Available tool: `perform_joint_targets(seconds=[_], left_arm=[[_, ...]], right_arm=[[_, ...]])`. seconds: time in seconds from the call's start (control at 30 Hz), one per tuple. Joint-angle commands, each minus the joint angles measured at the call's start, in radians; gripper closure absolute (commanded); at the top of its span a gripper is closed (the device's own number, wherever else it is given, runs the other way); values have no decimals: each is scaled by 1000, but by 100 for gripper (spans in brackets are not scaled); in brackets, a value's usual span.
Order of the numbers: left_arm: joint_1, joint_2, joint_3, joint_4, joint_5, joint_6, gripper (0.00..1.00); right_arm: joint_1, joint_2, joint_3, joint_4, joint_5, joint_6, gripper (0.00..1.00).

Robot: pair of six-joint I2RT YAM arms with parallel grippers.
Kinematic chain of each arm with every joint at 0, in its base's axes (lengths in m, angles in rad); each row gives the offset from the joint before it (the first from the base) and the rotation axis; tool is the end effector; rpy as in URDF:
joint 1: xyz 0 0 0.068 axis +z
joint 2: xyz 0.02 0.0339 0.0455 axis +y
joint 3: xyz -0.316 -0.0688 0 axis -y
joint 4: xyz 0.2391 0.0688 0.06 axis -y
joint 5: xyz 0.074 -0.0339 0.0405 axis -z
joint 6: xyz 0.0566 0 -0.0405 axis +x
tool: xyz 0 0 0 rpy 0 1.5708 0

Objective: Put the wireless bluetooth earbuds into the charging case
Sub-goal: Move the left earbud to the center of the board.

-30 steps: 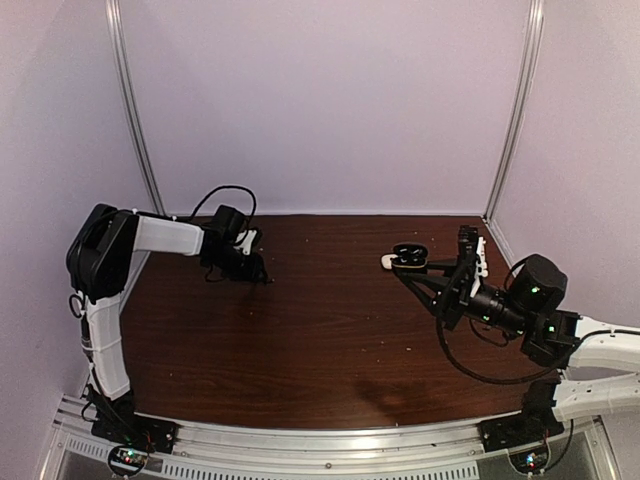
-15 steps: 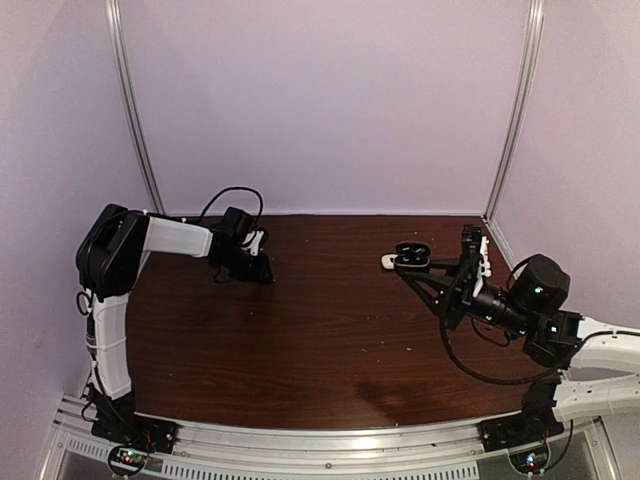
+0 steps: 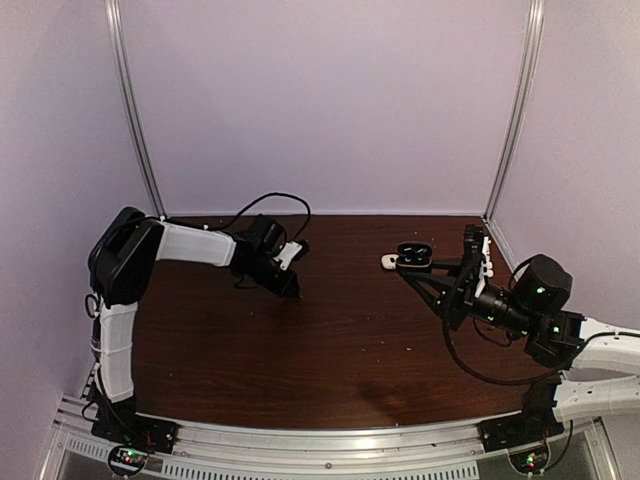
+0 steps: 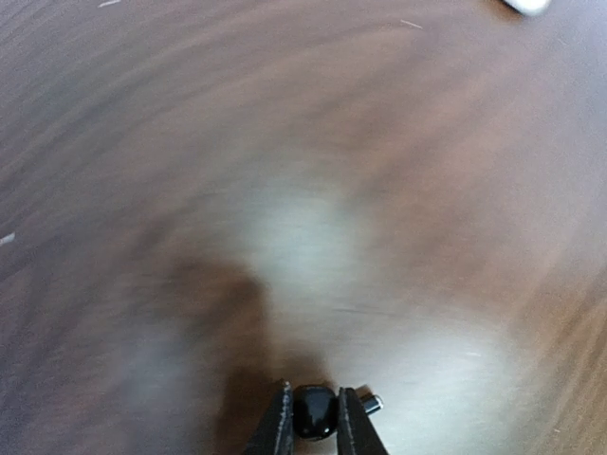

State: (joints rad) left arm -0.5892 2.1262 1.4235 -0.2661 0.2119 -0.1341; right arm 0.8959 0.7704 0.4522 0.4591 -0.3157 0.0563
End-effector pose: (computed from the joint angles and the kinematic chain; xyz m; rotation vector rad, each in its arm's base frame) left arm 0.3934 -0.2772 0.1667 0.6699 2.5128 -0.5440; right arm 0.0898 0.1403 0.3337 -0.8575 1.2504 0.9983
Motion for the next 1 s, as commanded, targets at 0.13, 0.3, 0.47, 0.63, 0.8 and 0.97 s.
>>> perform_joint_targets(seconds=[0.13,0.3,0.47,0.63,0.8,0.97], left_arm=[[-170,3,15,-144,109,383,86],[-222,-48,-32,-229,136,558,86],[-224,-145,-90,-270,142,699,85],[-225,-196,-68,-305,88,796,75],[-225,-216,-53,-245,12,735,60],[-225,-242,-90,-137,-29,565,56]], right_arm=[[-7,-20,44,-2,4,7,100],[-7,-47,50,-17,2,8,100],[-6,-70,49,-25,14,10,100],[-6,-53,55,-28,14,7,100],[-7,-38,64,-34,12,2,100],[-6,-44,61,-37,19,7,100]])
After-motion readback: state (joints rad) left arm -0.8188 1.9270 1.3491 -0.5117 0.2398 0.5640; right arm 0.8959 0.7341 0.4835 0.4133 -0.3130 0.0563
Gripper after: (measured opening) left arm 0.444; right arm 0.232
